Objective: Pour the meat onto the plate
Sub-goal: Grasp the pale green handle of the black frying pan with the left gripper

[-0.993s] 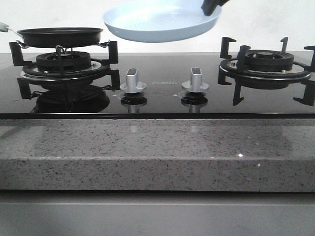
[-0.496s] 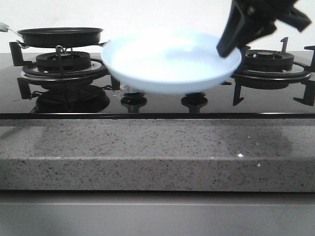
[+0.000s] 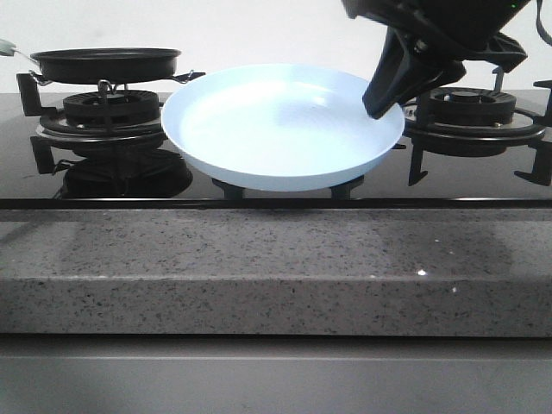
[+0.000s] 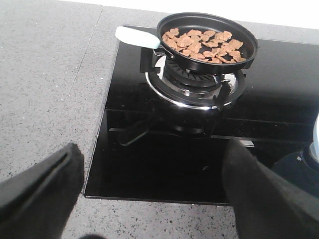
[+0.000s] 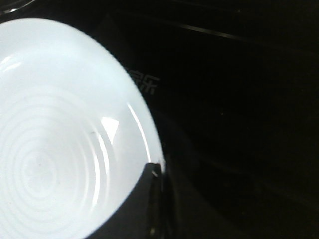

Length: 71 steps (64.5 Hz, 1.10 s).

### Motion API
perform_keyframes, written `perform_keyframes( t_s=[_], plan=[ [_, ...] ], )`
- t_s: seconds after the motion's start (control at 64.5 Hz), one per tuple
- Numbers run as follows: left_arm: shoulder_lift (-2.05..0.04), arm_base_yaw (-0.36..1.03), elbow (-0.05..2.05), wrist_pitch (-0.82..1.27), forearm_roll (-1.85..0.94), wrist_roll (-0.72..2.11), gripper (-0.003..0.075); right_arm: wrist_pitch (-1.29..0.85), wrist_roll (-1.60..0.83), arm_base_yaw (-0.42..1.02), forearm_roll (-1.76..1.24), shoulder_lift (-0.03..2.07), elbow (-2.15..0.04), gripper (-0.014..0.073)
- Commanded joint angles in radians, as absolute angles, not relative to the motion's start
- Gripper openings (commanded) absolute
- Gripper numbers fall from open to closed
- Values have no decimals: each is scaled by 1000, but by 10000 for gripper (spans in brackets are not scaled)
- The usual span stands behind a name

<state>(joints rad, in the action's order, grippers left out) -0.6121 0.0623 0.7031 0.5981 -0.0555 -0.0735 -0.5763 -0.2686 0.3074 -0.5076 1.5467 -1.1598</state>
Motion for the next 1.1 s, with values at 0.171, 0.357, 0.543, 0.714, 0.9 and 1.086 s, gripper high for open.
perform_keyframes(
  t_s=[0.171, 0.357, 0.543, 0.714, 0.9, 1.086],
  plan=[
    [-619, 67, 736, 520, -59, -80, 566, -535, -283, 307, -525, 1506, -1181, -68],
    [-619, 67, 736, 520, -59, -80, 566, -535, -283, 307, -525, 1506, -1181, -68],
    [-619, 67, 736, 520, -59, -80, 566, -535, -283, 307, -525, 1506, -1181, -68],
    [-619, 67, 736, 520, -59, -80, 566, -535, -283, 307, -525, 1506, -1181, -68],
    [-619, 67, 736, 519, -87, -80, 566, -535, -283, 307, -525, 1506, -1181, -68],
    [-647, 67, 774, 588, -65, -80, 566, -535, -283, 307, -525, 1506, -1181, -68]
  ],
)
